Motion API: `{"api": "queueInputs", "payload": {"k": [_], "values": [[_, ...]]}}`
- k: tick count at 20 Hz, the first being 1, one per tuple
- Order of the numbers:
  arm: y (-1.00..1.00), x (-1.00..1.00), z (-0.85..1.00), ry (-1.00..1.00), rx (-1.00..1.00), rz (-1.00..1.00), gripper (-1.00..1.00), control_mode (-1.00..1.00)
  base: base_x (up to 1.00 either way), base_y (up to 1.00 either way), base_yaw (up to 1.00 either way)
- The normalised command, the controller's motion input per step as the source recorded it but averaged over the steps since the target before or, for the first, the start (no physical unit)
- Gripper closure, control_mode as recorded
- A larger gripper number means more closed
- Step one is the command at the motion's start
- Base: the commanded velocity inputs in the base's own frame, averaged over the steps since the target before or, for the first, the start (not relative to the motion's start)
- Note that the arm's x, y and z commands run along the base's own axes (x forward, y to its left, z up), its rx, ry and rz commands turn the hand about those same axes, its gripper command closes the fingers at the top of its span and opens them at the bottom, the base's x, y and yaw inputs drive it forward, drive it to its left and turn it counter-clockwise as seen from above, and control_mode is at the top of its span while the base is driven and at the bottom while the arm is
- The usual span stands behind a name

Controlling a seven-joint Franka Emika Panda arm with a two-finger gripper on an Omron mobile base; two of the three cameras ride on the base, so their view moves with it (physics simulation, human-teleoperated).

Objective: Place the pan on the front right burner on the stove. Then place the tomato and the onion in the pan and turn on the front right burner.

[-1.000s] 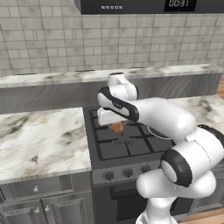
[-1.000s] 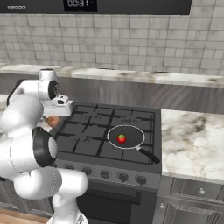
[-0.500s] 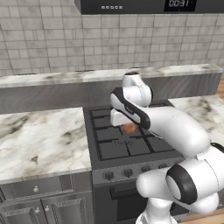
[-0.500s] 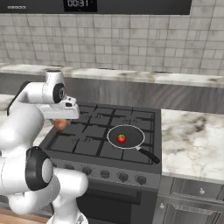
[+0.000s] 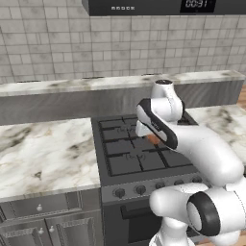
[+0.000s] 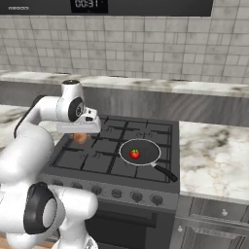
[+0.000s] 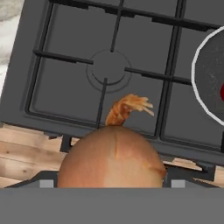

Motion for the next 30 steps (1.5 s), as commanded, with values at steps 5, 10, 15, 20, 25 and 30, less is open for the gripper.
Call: {"api": "queueInputs", "payload": {"k": [5,10,15,20,25,30], "values": [[-0.62,0.00,0.00,-0.18,0.02,0.00,1.00,-1.00,0.00,0.00,0.00],[-0.58,0.03,0.00,-0.08,0.00,0.00,1.00,-1.00,0.00,0.00,0.00],[-0.56,0.20,0.00,0.00,0.00,0.00,1.00,-1.00,0.00,0.00,0.00],[-0.43,0.38,0.00,0.00,0.00,0.00,1.00,-1.00,0.00,0.00,0.00],[-0.43,0.40,0.00,0.00,0.00,0.00,1.00,-1.00,0.00,0.00,0.00],[-0.37,0.34,0.00,0.00,0.00,-0.02,1.00,-1.00,0.00,0.00,0.00]]}}
